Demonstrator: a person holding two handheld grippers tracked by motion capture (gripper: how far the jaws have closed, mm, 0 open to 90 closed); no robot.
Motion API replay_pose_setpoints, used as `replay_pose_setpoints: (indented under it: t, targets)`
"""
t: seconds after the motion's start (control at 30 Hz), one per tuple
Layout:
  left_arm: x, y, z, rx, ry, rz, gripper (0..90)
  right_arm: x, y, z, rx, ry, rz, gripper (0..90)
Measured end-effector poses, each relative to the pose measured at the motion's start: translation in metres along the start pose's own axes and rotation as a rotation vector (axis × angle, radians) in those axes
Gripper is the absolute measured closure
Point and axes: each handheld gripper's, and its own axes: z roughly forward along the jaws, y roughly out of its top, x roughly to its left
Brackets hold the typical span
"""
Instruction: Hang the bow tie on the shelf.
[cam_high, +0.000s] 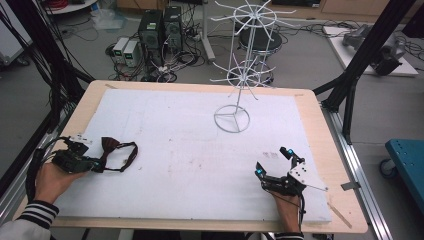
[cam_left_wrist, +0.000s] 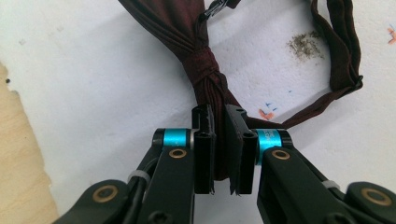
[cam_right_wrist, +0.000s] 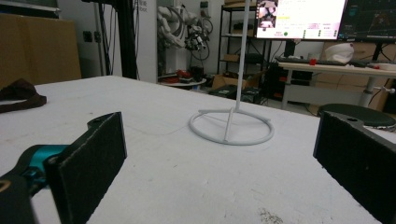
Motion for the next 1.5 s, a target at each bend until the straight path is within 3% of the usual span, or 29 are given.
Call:
replay_pose_setpoints:
  t: [0.17,0.37,0.57,0.83,1.17,1.5]
  targets:
    - [0.002,-0.002,-0.002,-0.037,-0.008,-0.010,82.9,0.001,0.000,0.000,0.002,0.003,-0.018,1.9]
    - [0.005,-0.003,-0.008,-0.097,-0.034,-0.025,83.0,0.001,0.000,0.000,0.000,0.006,-0.008,1.9]
    - [0.011,-0.004,-0.013,-0.180,-0.053,-0.046,83.0,0.001,0.001,0.000,0.003,0.006,-0.010,1.9]
    - [0.012,-0.003,-0.017,-0.283,-0.107,-0.013,83.1,0.004,0.002,0.003,0.029,0.013,-0.041,1.9]
    - [0.011,-0.001,-0.021,-0.390,-0.214,0.024,83.4,0.005,0.006,0.006,0.032,0.067,-0.010,1.9]
    - [0.001,0.007,-0.025,-0.473,-0.248,0.068,83.5,0.014,0.034,0.020,0.046,0.178,0.013,1.9]
